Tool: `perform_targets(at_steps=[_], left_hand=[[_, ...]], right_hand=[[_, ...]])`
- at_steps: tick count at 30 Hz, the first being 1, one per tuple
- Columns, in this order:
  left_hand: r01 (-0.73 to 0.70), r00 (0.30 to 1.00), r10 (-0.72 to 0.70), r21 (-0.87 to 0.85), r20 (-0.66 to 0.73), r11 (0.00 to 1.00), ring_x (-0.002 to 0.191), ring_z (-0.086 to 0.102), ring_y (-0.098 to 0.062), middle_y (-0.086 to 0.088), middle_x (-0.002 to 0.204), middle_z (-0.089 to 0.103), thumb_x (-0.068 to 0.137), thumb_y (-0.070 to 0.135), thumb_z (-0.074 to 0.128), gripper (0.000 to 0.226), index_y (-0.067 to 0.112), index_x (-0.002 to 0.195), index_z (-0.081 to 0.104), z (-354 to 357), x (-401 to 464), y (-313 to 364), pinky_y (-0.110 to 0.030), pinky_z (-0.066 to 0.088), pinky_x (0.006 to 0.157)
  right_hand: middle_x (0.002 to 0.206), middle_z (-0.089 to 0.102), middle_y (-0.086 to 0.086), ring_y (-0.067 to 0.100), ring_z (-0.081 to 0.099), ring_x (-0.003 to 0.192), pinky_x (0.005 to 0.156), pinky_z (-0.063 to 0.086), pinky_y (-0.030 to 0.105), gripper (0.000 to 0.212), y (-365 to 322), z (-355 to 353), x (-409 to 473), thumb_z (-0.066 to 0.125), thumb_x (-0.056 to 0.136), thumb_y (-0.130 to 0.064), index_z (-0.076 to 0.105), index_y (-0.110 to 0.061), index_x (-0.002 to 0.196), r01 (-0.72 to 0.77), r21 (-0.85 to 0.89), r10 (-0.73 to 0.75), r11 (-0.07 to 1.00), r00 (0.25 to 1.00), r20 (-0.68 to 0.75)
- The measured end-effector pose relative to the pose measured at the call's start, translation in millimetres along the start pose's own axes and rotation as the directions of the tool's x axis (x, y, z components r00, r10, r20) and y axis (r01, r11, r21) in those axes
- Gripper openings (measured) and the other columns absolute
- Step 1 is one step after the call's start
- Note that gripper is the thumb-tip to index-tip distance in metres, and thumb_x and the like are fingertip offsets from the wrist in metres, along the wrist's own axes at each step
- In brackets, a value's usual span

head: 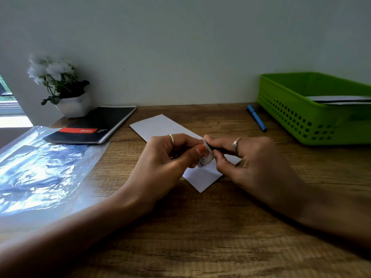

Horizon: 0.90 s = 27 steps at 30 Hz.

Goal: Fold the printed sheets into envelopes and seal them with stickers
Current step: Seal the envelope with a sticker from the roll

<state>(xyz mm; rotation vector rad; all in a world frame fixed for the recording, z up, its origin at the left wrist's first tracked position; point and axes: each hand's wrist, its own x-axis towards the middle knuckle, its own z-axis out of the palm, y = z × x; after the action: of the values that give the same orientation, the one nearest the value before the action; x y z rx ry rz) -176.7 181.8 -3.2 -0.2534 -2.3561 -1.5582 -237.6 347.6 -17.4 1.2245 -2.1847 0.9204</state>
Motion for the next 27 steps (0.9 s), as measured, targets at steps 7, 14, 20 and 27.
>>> perform_targets(at_steps=[7,14,20,27], left_hand=[[0.014,1.000,-0.014,0.009,0.008,1.000,0.079,0.066,-0.007,0.008,0.084,0.073,0.086,0.015,0.060,0.013,0.023,0.088,0.070,0.7,-0.9,0.5,-0.012,0.050,0.064],[0.016,0.999,-0.016,-0.009,-0.036,1.000,0.079,0.065,-0.005,0.008,0.086,0.072,0.086,0.014,0.059,0.014,0.021,0.091,0.070,-0.6,1.0,-0.5,-0.012,0.048,0.064],[0.003,0.999,-0.003,0.011,-0.039,1.000,0.081,0.065,-0.005,0.009,0.086,0.071,0.085,0.014,0.059,0.014,0.022,0.091,0.069,-1.5,2.1,-0.7,-0.013,0.049,0.065],[-0.034,0.998,0.036,0.057,-0.047,0.998,0.079,0.066,-0.005,0.010,0.085,0.072,0.084,0.015,0.061,0.014,0.021,0.092,0.070,-0.5,0.4,0.8,-0.012,0.049,0.064]], right_hand=[[0.103,0.072,0.002,0.005,0.066,0.090,0.081,0.050,0.013,0.032,1.9,-3.0,0.6,0.057,0.083,-0.013,0.067,-0.010,0.112,-0.038,0.028,0.037,0.999,0.999,0.016],[0.096,0.072,-0.008,-0.005,0.064,0.090,0.072,0.048,0.006,0.022,-0.3,-8.4,1.2,0.057,0.085,-0.014,0.070,-0.017,0.102,-0.154,0.251,0.158,0.956,0.987,0.006],[0.100,0.070,-0.009,-0.006,0.064,0.094,0.080,0.051,0.010,0.014,-3.5,-9.6,2.5,0.071,0.080,-0.018,0.064,-0.023,0.092,-0.195,0.275,0.189,0.941,0.981,0.048],[0.111,0.069,-0.007,-0.005,0.062,0.102,0.087,0.051,0.015,0.009,-0.7,-8.6,2.4,0.070,0.081,-0.015,0.068,-0.014,0.090,-0.236,0.311,0.219,0.921,0.972,0.092]])
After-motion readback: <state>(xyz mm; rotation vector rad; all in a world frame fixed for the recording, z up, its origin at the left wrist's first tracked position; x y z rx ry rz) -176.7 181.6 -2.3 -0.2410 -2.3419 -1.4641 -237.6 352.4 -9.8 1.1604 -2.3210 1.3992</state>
